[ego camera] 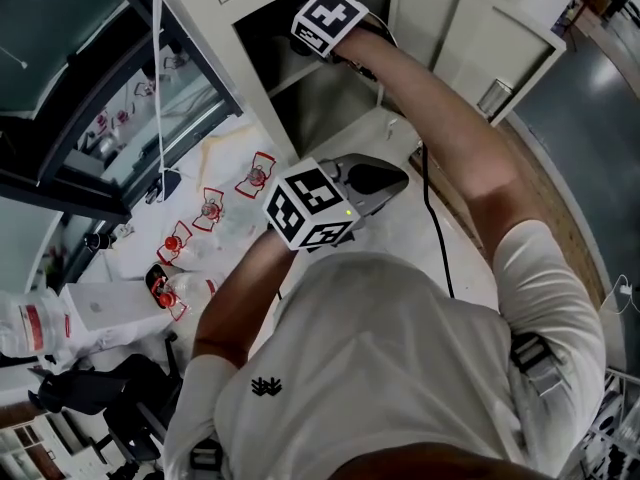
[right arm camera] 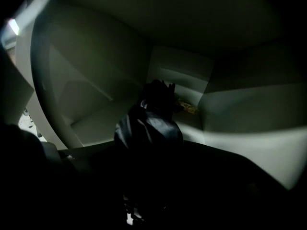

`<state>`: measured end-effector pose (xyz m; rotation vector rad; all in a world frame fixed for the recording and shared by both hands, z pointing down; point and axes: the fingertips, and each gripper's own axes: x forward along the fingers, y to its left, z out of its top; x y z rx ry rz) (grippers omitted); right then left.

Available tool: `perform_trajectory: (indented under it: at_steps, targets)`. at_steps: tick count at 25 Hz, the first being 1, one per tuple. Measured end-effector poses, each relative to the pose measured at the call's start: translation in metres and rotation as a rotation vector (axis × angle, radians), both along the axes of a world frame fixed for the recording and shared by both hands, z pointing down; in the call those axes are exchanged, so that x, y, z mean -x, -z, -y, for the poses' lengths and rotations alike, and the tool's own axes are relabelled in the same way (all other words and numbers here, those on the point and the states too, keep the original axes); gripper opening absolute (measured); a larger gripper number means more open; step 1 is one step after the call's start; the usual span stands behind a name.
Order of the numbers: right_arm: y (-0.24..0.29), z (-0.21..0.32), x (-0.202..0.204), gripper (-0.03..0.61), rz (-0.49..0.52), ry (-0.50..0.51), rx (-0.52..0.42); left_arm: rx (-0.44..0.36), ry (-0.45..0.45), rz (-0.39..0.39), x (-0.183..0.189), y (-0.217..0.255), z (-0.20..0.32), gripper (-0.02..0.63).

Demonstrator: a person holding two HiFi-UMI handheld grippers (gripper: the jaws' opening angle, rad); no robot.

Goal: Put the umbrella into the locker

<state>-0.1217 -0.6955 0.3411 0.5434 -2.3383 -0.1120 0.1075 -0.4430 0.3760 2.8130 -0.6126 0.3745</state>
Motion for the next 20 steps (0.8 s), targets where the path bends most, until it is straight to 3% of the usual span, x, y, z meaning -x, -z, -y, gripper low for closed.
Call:
perform_trajectory:
  at_steps: [11, 20]
  targets:
    - [0.019, -0.003, -0.016, 0.282, 0.069, -0.046, -0.057, 0.01, -0.039, -0.009, 0.008, 0.001, -0.016, 0.054]
    - [0.041, -0.025, -0.052, 0.282, 0.142, -0.11, -0.094, 0.022, -0.109, -0.017, 0.017, 0.0, -0.045, 0.054]
